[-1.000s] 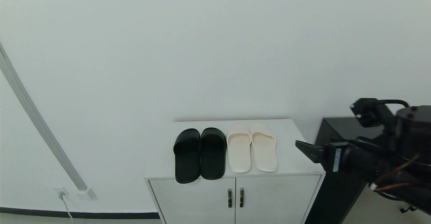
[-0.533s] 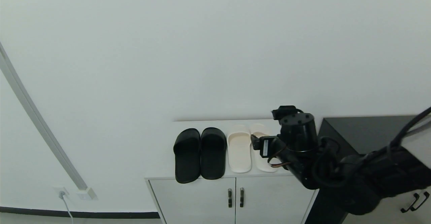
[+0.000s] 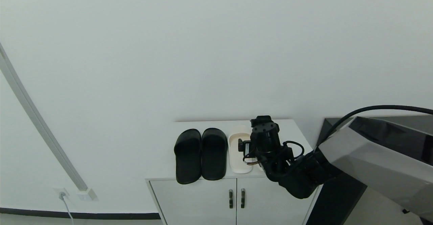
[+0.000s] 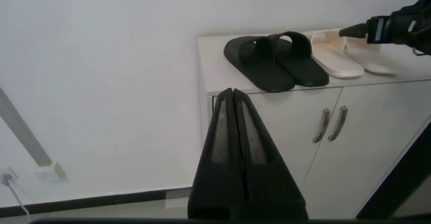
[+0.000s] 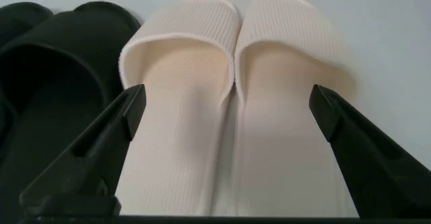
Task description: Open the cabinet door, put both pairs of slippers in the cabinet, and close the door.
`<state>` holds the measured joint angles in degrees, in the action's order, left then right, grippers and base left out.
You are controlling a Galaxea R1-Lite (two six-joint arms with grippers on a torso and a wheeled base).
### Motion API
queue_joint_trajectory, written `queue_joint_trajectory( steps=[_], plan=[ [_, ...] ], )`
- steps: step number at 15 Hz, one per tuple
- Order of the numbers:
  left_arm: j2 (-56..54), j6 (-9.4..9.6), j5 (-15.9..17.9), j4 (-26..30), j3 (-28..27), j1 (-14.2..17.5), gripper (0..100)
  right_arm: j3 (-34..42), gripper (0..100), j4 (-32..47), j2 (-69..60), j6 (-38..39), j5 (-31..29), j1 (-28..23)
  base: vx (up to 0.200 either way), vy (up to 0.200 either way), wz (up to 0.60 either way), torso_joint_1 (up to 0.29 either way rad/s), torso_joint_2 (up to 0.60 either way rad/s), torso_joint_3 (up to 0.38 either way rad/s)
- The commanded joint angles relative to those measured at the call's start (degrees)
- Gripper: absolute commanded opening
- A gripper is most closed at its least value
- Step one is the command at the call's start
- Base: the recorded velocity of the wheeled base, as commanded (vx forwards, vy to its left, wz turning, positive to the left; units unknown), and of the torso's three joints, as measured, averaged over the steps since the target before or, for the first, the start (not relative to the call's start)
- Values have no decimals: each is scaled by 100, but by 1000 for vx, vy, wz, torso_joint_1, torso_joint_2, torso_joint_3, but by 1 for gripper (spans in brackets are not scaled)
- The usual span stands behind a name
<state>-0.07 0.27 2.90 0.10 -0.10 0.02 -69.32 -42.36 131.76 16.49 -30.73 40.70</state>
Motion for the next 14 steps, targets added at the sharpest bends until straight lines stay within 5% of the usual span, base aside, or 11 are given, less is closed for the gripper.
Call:
queue_joint_trajectory(
  steps=[1,12,13,14],
  plan=[
    [7,0,0,-1,1,-2,0,-337,100,26,439,-6,6,-107,0,0,0,0,0,0],
    [7,0,0,-1,1,-2,0,-2341,100,765,1625,-6,15,-441,0,0,0,0,0,0],
    [7,0,0,-1,1,-2,0,-2376,0,765,1652,-6,15,-449,0,0,0,0,0,0],
    [7,0,0,-1,1,-2,0,-2402,0,765,1669,-6,15,-449,0,0,0,0,0,0]
  ],
)
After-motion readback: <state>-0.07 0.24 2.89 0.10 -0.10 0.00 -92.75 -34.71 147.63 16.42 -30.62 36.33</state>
